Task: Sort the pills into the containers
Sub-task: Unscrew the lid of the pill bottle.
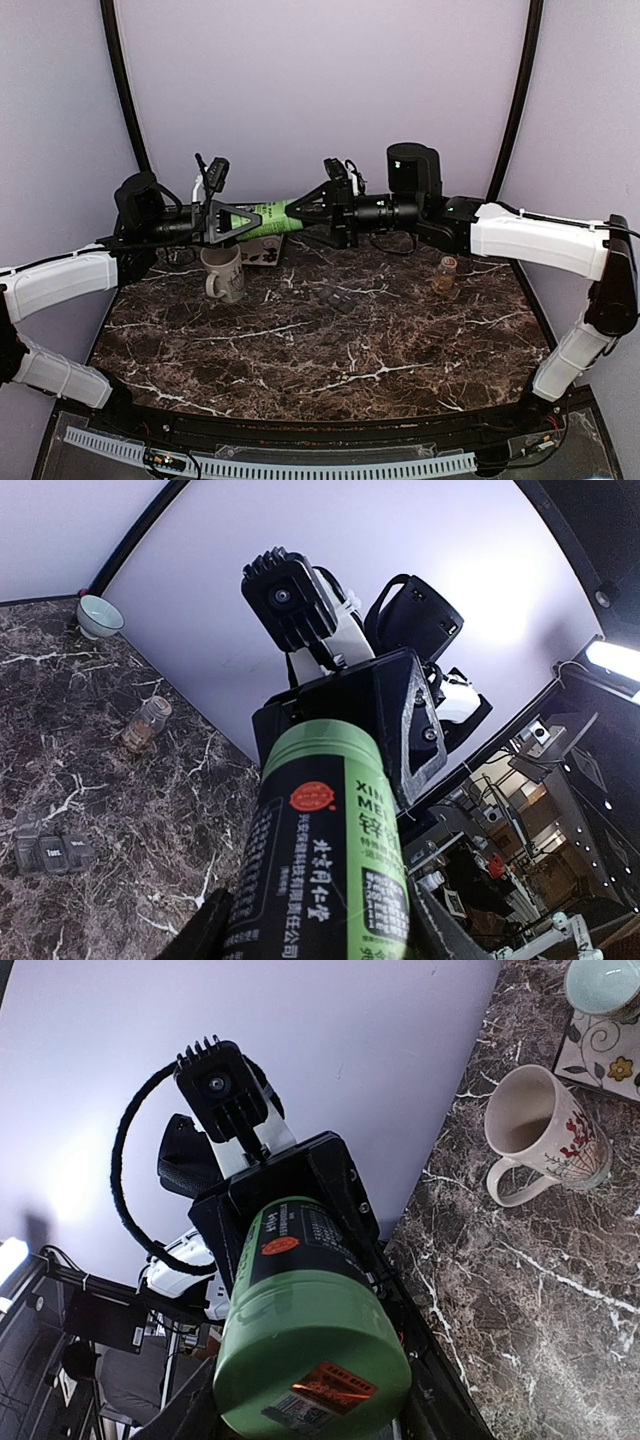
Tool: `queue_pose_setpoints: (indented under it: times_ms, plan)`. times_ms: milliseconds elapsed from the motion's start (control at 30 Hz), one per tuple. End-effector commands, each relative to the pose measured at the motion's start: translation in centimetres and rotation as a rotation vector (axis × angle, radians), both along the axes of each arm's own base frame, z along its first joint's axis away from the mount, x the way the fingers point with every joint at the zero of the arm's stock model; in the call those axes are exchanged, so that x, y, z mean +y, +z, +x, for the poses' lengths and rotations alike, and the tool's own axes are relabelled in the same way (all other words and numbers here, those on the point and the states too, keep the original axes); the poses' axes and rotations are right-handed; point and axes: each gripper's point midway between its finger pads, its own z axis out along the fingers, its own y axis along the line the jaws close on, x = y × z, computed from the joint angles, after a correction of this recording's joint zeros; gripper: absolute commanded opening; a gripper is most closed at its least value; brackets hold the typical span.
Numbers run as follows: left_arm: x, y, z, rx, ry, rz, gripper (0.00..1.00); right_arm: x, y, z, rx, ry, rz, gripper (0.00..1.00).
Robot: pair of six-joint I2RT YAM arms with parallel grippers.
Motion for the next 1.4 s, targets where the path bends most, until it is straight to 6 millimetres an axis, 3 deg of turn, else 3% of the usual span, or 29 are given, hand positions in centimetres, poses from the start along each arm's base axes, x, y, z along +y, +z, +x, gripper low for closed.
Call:
queue_pose_setpoints:
  times_ms: [0,367,467,667,833,1033,1100,1367]
  plan:
    - [-0.2,2.7,-0.6,-0.087,-0.035,-0.037,0.0,0.5,0.6,0.2,-0.037,0.024,0.02,0.56]
    - [-0.2,2.2,-0.5,-0.068,-0.037,-0.021,0.0,0.2,0.9,0.8,-0.044,0.025,0.038,0.59]
    - [-0.1,2.1,-0.5,-0.068,-0.031,-0.021,0.0,0.5,0.8,0.8,-0.04,0.044,0.038,0.52]
    - [-0.1,2.1,-0.6,-0.07,-0.027,-0.019,0.0,0.8,0.8,0.7,-0.054,0.059,0.023,0.27]
    - [-0.1,2.4,-0.5,-0.063,-0.034,-0.029,0.0,0.4,0.7,0.3,-0.099,0.073,0.003,0.19]
    - [-0.2,3.3,-0.8,-0.049,-0.056,-0.051,0.0,-0.3,0.7,-0.3,-0.063,0.077,-0.041,0.18]
    - [-0.2,3.5,-0.8,-0.037,-0.065,-0.058,0.0,-0.5,0.9,-0.7,-0.304,0.128,-0.047,0.15]
    - [-0.4,5.1,-1.3,-0.011,-0.11,-0.091,0.0,-1.2,-0.7,-1.0,-0.507,0.173,-0.128,0.15]
